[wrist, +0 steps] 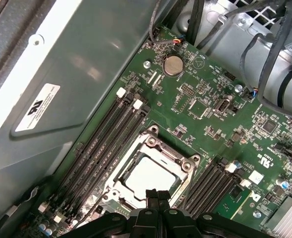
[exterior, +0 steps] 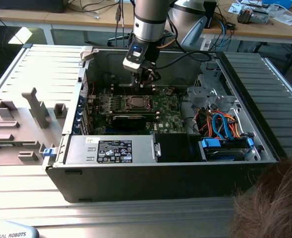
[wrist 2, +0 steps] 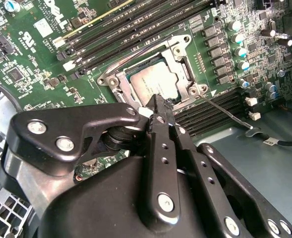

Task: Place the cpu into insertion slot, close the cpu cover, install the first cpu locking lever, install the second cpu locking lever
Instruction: 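Install the first cpu locking lever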

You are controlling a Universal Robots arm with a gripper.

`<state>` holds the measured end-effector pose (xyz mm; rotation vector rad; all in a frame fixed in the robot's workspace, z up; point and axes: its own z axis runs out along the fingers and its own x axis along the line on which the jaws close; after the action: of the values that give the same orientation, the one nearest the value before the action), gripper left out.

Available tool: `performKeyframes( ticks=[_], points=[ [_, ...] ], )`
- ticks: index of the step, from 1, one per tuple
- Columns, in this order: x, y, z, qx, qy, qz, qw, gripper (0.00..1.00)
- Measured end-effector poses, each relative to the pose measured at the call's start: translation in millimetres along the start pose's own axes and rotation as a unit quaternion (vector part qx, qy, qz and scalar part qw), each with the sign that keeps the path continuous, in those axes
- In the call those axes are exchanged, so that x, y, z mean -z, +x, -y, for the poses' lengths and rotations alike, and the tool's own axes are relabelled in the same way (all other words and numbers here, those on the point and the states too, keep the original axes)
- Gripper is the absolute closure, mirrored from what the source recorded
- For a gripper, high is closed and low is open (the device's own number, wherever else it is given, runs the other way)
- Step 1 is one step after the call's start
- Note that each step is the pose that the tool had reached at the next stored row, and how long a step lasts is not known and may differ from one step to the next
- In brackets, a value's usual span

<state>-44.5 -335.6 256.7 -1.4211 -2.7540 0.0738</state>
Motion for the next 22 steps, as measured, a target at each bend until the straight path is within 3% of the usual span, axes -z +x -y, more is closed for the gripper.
performKeyframes(
  ticks=[22],
  points=[
    [0.0, 0.0, 0.0, 0.015, 0.0002, 0.0009, 0.9999, 0.89]
  ],
)
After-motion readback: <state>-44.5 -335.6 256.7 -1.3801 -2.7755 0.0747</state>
